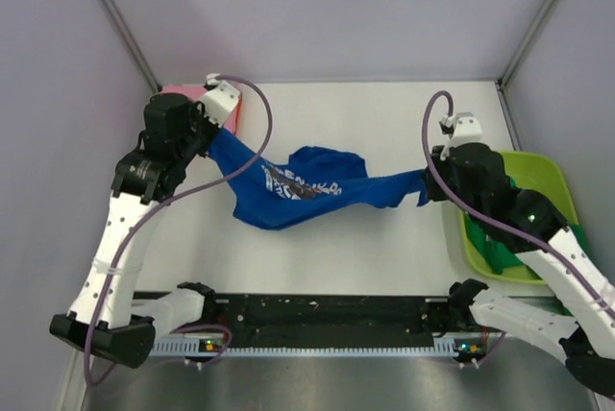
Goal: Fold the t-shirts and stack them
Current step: Flatten out the tshirt
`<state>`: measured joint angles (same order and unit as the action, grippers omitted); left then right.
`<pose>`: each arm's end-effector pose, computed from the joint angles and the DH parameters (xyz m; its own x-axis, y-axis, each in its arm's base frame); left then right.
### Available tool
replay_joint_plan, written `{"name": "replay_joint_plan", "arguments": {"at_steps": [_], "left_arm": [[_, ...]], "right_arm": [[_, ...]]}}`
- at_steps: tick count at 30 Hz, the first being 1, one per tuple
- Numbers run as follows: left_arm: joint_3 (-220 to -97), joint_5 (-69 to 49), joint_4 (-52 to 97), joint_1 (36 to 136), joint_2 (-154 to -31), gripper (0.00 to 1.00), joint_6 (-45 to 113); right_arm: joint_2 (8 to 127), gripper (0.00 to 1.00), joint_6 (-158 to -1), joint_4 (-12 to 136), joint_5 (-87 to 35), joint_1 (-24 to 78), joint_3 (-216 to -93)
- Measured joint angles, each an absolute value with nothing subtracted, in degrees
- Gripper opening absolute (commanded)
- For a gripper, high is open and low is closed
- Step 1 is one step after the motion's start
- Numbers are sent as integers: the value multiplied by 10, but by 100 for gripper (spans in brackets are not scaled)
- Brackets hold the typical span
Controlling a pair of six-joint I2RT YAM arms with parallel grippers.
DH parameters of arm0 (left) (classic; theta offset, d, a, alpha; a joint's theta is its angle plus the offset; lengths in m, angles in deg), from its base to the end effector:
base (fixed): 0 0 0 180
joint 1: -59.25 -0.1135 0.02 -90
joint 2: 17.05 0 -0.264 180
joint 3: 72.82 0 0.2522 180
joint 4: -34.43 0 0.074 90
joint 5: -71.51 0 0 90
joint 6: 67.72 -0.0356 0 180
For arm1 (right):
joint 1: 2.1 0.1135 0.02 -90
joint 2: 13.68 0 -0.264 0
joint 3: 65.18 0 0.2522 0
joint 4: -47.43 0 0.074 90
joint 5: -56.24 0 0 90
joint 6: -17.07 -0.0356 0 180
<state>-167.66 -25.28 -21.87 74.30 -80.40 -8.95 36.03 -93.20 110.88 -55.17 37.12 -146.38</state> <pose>0.2096 -0.0520 0.4353 -0.2665 0.6048 -0.7504 0.3420 0.7873 0.5130 0.1285 0.0881 0.3899 -0.5055 0.0038 -0.8628 -0.1851 0.9762 0.1127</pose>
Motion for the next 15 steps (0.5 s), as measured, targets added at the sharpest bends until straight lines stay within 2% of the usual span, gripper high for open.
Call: {"name": "replay_joint_plan", "arguments": {"at_steps": [4,8,9,11,12,13,14,15], "left_arm": [[-1677,-269,-223,731,-838,0,-91],[-1678,-290,-201,725,-943,0,-95],[-1683,-298,-193,724,-980,9,-96],[-1711,-316,-184,722,-1069,51,-97],[-1733,-326,-182,721,-1117,59,-98],[-1756,-336,-180,721,-1161,81,-99],[-1778,-345,-175,720,-1204,92,-93],[-1792,-351,-170,720,-1235,96,-90]], "right_arm": [[350,0,-916,1123,-566,368,-1474],[374,0,-904,1128,-569,352,-1468],[383,0,-901,1126,-567,343,-1463],[405,0,-895,1119,-560,325,-1451],[413,0,-894,1115,-558,319,-1444],[422,0,-894,1112,-553,313,-1438],[432,0,-894,1109,-549,308,-1434],[441,0,-894,1105,-545,305,-1430]]}}
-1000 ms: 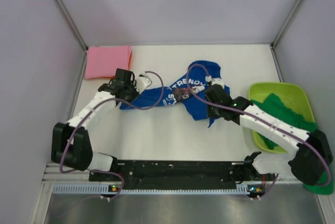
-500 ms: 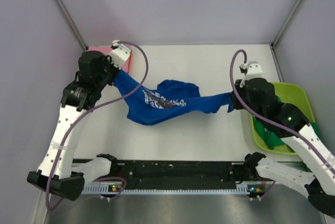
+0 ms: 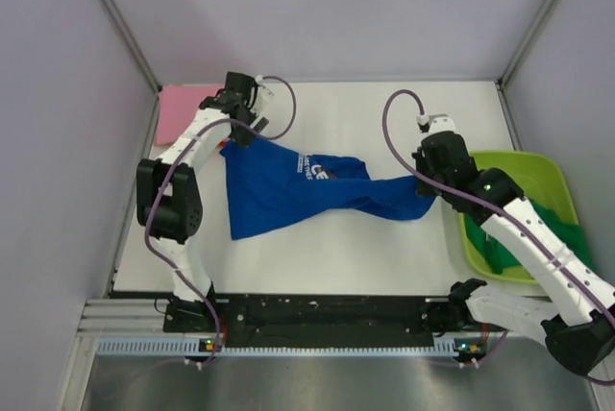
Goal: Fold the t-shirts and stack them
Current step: Flatten out the tshirt
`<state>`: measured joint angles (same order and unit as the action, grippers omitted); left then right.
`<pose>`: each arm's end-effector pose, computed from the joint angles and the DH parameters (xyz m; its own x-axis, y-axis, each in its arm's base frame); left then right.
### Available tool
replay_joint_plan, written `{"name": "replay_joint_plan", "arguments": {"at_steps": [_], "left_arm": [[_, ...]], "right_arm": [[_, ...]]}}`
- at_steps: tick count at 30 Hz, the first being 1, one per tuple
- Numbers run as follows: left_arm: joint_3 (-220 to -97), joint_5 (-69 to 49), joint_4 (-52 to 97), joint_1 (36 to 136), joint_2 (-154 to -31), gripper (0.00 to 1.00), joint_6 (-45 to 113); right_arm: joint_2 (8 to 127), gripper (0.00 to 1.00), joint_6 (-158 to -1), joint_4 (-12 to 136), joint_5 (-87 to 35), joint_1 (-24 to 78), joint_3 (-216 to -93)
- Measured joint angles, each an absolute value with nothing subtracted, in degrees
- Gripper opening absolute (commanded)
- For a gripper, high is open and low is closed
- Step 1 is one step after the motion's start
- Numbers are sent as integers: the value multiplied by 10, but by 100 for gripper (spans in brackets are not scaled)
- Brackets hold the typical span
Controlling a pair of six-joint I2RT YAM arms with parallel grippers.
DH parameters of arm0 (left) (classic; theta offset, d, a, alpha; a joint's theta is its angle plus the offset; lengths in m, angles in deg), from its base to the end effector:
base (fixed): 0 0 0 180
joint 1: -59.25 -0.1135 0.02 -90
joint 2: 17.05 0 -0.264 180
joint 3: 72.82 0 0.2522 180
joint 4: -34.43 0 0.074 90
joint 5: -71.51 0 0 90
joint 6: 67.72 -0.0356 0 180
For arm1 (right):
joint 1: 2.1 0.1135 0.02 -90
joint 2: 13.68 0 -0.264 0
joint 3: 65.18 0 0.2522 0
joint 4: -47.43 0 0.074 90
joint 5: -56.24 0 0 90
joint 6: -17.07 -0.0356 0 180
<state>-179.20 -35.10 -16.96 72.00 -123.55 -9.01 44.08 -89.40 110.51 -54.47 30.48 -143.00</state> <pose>0.4065 -0.0815 0.2815 -0.6327 0.6534 -0.4156 0.4289 0.7425 0.5144 0.1707 0.0941 0.3501 -0.6323 -0.0894 -0.7695 -0.1111 0.9935 -0.0241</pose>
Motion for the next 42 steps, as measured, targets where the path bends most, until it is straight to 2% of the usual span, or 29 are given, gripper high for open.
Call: {"name": "replay_joint_plan", "arguments": {"at_steps": [1,5,11,14,19,26,27,28,31,32,38,42], "left_arm": [[-1794,-351,-166,720,-1252,99,-88],[-1747,-300,-161,717,-1207,99,-91],[-1544,-107,-188,724,-905,97,-211],[-1429,-60,-216,741,-806,97,-269],[-1300,-76,-228,755,-870,97,-298],[-1271,-115,-167,761,-935,91,-299],[-1267,-123,-149,762,-944,87,-297],[-1269,-127,-146,763,-950,78,-293],[-1271,-145,-122,766,-958,27,-276],[-1272,-151,-113,767,-966,0,-273],[-1294,-215,-99,769,-977,0,-224],[-1371,-257,-147,769,-906,0,-189]], "right_arm": [[448,0,-894,1100,-541,303,-1427],[460,0,-895,1086,-530,294,-1408],[461,0,-896,1070,-527,284,-1386],[461,0,-896,1066,-527,282,-1381],[461,0,-896,1062,-527,280,-1381],[461,0,-896,1058,-527,280,-1378],[461,0,-896,1058,-527,280,-1377],[461,0,-896,1057,-527,280,-1375],[461,0,-896,1056,-527,279,-1374],[461,0,-896,1056,-527,278,-1374],[457,0,-894,1071,-530,274,-1384],[442,0,-888,1114,-531,274,-1452]]}}
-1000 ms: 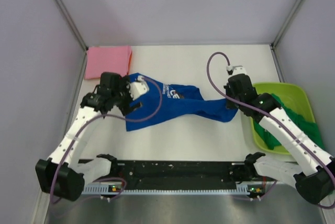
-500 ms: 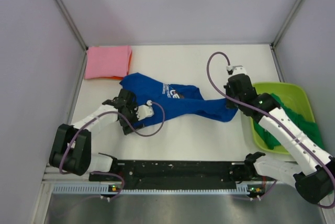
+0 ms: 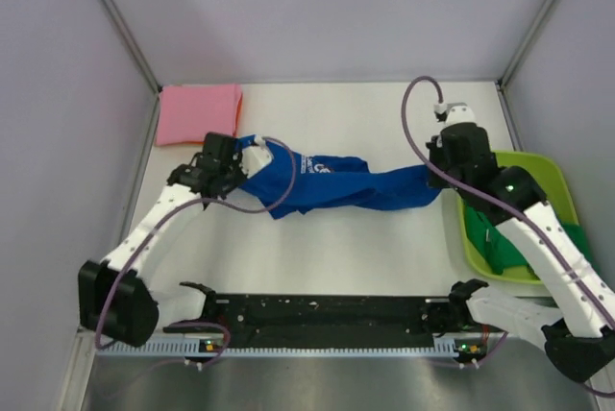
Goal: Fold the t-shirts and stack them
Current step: Flatten out the tshirt
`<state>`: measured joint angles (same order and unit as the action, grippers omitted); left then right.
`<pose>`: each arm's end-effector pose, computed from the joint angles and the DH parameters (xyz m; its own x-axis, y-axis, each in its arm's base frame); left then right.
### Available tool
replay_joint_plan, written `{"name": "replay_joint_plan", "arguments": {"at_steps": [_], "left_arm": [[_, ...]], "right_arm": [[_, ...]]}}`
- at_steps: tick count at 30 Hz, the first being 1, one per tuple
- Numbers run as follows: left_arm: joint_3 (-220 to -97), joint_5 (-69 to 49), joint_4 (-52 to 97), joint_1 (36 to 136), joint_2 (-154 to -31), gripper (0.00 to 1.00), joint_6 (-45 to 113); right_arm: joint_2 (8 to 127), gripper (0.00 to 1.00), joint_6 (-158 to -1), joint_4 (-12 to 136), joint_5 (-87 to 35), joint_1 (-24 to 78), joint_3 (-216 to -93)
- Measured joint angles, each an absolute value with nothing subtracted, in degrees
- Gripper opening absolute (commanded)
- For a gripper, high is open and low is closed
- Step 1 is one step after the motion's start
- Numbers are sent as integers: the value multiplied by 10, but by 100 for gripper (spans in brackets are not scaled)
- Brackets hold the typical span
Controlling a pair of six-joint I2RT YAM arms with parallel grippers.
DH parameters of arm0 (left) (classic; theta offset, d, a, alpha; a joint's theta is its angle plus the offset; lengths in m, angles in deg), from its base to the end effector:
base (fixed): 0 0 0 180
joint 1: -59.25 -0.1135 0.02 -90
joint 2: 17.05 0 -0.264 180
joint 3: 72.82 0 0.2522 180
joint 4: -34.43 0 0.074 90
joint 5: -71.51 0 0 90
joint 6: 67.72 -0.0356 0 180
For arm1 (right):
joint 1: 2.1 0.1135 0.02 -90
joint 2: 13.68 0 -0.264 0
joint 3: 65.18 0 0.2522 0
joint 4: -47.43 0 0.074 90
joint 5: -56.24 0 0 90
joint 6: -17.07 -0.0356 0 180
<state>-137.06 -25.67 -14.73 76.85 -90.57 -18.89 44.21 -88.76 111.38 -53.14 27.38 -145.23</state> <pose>0.2408 -0.0717 0.2328 -0.4550 0.8295 -0.3239 0.7136 0.5572 0.4247 0.1742 0.0849 0.3606 -0.6260 -0.0583 -0.7776 -0.0812 0.9967 -0.0094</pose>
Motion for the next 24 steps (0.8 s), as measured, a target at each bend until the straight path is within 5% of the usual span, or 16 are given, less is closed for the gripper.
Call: {"name": "replay_joint_plan", "arguments": {"at_steps": [8,16,24], "left_arm": [[-1692,-282,-225,769,-715,0,-166],[-1961,-247,-358,769,-681,0,-164],[-2044,-220,-416,769,-686,0,-162]], "right_arm": [[403,0,-844,1193,-514,273,-1755],[386,0,-827,1240,-397,273,-2045],[363,0,-835,1255,-353,273,-2101]]}}
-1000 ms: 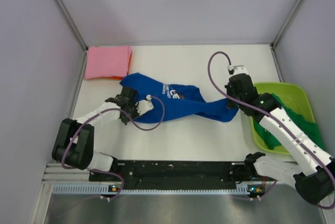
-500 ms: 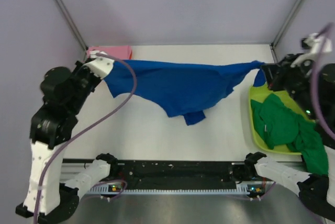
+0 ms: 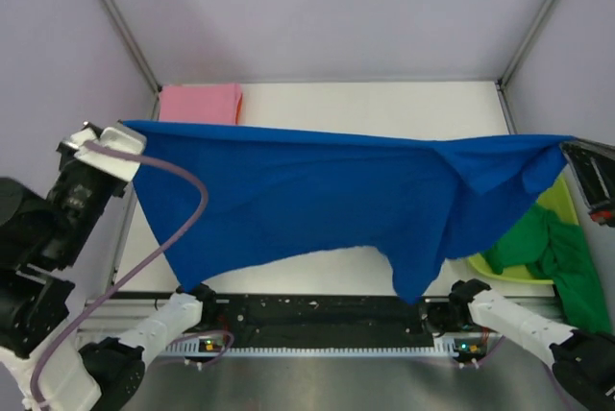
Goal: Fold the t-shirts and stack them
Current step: Flatten out the tshirt, then fold the flattened tshirt in 1/3 of the way
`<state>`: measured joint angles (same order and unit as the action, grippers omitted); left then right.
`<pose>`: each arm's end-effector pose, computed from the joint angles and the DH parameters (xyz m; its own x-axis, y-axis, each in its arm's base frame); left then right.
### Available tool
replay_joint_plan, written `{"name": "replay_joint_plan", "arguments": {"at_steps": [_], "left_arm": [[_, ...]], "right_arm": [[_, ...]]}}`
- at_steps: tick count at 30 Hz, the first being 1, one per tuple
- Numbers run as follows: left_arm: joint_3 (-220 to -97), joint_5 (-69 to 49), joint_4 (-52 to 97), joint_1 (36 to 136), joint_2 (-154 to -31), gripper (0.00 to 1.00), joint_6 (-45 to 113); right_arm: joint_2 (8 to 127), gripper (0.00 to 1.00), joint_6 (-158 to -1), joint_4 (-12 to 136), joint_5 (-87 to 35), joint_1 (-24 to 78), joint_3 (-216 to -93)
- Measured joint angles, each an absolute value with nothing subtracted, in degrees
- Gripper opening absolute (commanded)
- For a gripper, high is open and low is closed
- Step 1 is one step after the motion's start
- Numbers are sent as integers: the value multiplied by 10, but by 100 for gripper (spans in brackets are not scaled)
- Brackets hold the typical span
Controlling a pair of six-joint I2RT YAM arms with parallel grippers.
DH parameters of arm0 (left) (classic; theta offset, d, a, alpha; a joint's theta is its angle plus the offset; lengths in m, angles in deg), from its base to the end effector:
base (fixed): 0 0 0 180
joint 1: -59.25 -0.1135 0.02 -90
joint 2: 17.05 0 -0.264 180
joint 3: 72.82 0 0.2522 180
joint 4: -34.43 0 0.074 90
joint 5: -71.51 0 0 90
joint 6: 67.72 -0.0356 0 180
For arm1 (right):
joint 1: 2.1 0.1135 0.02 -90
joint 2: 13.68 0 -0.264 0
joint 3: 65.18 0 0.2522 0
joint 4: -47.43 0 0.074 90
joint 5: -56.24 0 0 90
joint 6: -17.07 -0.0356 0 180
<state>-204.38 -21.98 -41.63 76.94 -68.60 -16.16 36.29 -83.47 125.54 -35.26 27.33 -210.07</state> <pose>0.0091 -0.0006 0.5762 0.2040 0.5863 -0.7840 0.1514 0.7723 0.6169 -0.0575 -0.0335 0.5986 0.1618 0.3012 -0.9397 -0.5075 0.8421 0.1825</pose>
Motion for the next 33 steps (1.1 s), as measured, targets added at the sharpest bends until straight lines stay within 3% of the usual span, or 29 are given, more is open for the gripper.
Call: {"name": "replay_joint_plan", "arguments": {"at_steps": [5,9,15,21,26,33], "left_arm": [[-1950,-252,-393,769,-717,0,-164],[-1841,-284,-345,768,-780,0,-173],[-1710,-298,-243,744,-912,0,-184],[-1691,-299,-147,707,-1064,0,-186],[-1690,-299,-110,690,-1144,0,-198],[-1630,-297,-68,684,-1152,0,-242]], "right_arm": [[404,0,-827,1253,-428,273,-2021],[510,0,-806,1216,-497,260,-1961],[696,0,-797,1125,-481,178,-1861],[846,0,-778,1089,-462,157,-1817],[875,0,-782,1062,-453,133,-1769],[861,0,-809,1042,-389,123,-1631]]}}
